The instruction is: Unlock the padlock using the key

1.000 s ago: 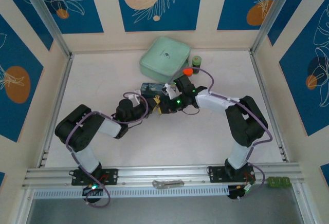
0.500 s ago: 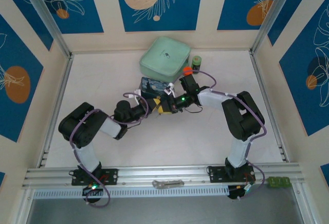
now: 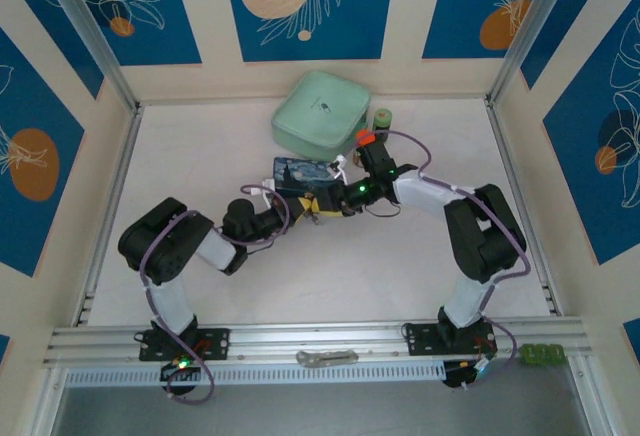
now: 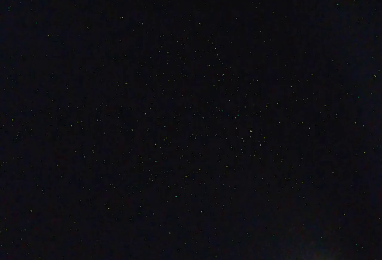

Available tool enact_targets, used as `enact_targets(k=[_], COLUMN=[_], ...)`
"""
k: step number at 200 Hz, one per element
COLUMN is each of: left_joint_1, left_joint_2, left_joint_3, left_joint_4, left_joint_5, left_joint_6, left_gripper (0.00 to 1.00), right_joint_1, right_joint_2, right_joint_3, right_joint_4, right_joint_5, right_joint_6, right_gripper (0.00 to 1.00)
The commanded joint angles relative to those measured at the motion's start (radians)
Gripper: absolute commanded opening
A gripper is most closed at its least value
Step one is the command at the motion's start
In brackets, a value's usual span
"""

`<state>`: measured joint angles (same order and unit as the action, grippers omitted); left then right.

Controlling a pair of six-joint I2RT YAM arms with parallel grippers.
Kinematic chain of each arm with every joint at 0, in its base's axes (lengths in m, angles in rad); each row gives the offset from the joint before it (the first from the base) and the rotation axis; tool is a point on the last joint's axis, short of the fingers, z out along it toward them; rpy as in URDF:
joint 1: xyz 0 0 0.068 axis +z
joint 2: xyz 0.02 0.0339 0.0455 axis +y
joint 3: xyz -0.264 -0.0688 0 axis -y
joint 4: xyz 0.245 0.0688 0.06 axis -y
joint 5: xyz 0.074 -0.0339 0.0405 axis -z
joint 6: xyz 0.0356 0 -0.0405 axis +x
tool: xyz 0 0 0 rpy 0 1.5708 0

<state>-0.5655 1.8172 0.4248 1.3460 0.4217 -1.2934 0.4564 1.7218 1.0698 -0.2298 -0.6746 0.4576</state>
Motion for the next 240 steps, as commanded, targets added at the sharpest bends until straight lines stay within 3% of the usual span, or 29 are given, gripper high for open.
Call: enact_targets(k=[1, 20, 43, 83, 132, 192, 240], left_joint_1=[-0.027, -0.027, -0.027, -0.027, -0.027, -0.028, -0.027], left_joint_2=[0.000, -0.004, -0.017, -0.096, -0.170, -0.212, -0.191], left_joint_3=[-0.013, -0.009, -0.012, -0.015, 0.016, 0.032, 0.038], left_joint_4=[0.031, 0.021, -0.005, -0.129, -0.282, -0.374, -0.357], left_joint_5=[0.045, 0.022, -0.011, -0.040, -0.032, -0.037, -0.040], left_joint_6=[-0.003, -0.015, -0.050, -0.040, -0.012, 0.000, -0.020], left_gripper=[0.00, 0.00, 0.00, 0.00, 0.00, 0.00, 0.00], right_joint_1=[-0.009, 0.001, 0.054, 0.221, 0.358, 0.452, 0.482], right_joint_2=[-0.077, -0.098, -0.142, -0.176, -0.097, -0.006, -0.024], right_joint_3=[-0.024, -0.057, -0.095, -0.026, 0.073, 0.155, 0.130], right_joint_4=[0.034, 0.047, 0.040, -0.137, -0.260, -0.316, -0.302], right_joint_5=[0.071, 0.121, 0.289, 0.659, 0.920, 1.098, 1.089], right_joint_6=[0.003, 0.039, 0.048, -0.078, -0.179, -0.252, -0.273], right_gripper=[0.49, 0.49, 0.49, 0.44, 0.43, 0.39, 0.37])
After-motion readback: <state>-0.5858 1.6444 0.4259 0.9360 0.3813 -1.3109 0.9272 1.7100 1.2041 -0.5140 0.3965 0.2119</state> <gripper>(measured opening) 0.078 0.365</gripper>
